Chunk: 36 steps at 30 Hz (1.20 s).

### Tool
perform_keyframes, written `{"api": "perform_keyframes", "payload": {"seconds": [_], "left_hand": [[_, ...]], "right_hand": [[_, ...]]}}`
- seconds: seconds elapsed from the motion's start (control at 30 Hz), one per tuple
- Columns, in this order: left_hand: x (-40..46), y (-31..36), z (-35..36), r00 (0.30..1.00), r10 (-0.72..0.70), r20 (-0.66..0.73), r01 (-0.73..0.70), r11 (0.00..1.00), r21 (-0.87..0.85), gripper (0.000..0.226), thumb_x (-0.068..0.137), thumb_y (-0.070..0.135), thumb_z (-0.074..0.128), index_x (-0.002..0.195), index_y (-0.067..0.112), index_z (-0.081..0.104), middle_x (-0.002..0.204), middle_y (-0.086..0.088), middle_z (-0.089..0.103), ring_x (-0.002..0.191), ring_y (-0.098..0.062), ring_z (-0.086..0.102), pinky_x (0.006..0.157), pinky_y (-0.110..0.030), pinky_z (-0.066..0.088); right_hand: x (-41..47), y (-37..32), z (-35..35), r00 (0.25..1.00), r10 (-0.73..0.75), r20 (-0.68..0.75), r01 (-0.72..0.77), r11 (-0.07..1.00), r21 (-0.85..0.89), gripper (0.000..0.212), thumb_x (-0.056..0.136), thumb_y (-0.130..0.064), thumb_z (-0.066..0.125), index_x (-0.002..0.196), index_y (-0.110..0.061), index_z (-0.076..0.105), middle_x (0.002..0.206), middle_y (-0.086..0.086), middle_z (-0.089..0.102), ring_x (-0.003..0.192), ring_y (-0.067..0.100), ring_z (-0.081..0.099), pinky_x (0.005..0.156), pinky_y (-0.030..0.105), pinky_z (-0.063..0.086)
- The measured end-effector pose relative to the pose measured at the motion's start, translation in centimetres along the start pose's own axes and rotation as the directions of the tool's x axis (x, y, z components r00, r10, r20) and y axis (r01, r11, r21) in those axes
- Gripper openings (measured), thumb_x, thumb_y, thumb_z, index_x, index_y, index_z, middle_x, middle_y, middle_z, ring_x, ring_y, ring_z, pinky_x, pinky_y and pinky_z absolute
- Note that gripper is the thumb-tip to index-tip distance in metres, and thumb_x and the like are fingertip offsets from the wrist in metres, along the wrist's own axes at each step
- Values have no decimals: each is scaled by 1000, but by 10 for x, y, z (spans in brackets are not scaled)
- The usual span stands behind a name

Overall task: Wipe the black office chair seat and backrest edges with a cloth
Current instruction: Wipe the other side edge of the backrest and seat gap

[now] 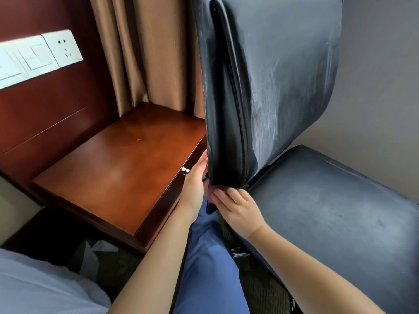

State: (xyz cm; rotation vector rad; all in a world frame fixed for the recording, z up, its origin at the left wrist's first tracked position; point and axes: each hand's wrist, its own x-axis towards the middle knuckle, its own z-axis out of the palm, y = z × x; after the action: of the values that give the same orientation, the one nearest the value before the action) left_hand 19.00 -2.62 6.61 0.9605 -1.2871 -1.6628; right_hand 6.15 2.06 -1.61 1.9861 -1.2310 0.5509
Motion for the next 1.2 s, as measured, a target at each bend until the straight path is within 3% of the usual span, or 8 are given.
{"api": "perform_keyframes", "payload": {"seconds": [0.13, 0.27, 0.4, 0.53, 0.67, 0.8, 0.9, 1.2], "left_hand": [[2, 5, -3, 999, -52, 9, 52, 998, 24, 33, 102, 38, 29, 112, 43, 59, 103, 24, 69, 104, 3, 61, 81, -17, 46], [8, 13, -14, 999, -49, 0, 49, 998, 36, 41, 103, 41, 22, 118, 35, 59, 114, 20, 66, 110, 0, 59, 96, -24, 44], [10, 25, -12, 1000, -28, -6, 28, 1000, 3, 45, 102, 44, 18, 116, 36, 60, 123, 13, 64, 119, -9, 55, 109, -38, 36], [11, 41, -9, 998, 18, -65, -25, 994, -104, 49, 103, 42, 18, 125, 25, 58, 126, 2, 63, 119, -16, 56, 107, -38, 38], [7, 47, -6, 998, 39, -52, -43, 996, -73, 44, 103, 40, 18, 118, 27, 58, 126, 3, 63, 114, -10, 58, 102, -30, 41], [8, 52, -6, 997, 53, -50, -56, 997, -49, 47, 103, 41, 18, 114, 27, 61, 118, 4, 66, 106, -8, 62, 88, -23, 46], [12, 62, -6, 992, 90, -88, -95, 994, -52, 47, 103, 44, 19, 114, 30, 63, 115, 6, 68, 114, -12, 60, 103, -32, 40], [16, 75, -6, 986, 137, -91, -143, 988, -62, 45, 103, 40, 21, 119, 23, 60, 117, 0, 67, 108, -10, 63, 90, -27, 47]], "right_hand": [[30, 0, -4, 989, 108, -101, -103, 993, 53, 34, 100, -13, 39, 94, -13, 73, 99, 2, 69, 91, 20, 52, 64, 30, 42], [56, 11, -15, 973, 159, -168, -154, 987, 40, 16, 87, -10, 61, 96, -15, 72, 101, 0, 68, 89, 18, 49, 65, 30, 41], [97, 35, -39, 935, 208, -289, -217, 976, 1, 20, 87, -11, 59, 101, -17, 71, 114, -2, 51, 92, 20, 43, 73, 31, 41], [99, 34, -39, 950, 233, -208, -225, 973, 60, 27, 86, -11, 55, 110, -15, 67, 117, 2, 50, 93, 24, 44, 77, 34, 40], [52, 24, -20, 999, 0, 49, -2, 999, 39, 29, 80, -7, 61, 109, -10, 67, 108, 4, 63, 86, 22, 49, 66, 32, 49], [85, 29, -32, 979, 179, -92, -157, 965, 209, 20, 84, -9, 65, 103, -10, 68, 100, 6, 57, 83, 23, 47, 66, 36, 48], [134, 44, -53, 931, 263, -254, -212, 954, 210, 25, 85, -7, 59, 109, -10, 67, 111, 4, 51, 90, 24, 45, 74, 32, 44], [111, 36, -41, 996, 36, -84, -33, 999, 35, 18, 86, -13, 55, 95, -15, 71, 101, 0, 66, 87, 20, 50, 65, 31, 43]]}}
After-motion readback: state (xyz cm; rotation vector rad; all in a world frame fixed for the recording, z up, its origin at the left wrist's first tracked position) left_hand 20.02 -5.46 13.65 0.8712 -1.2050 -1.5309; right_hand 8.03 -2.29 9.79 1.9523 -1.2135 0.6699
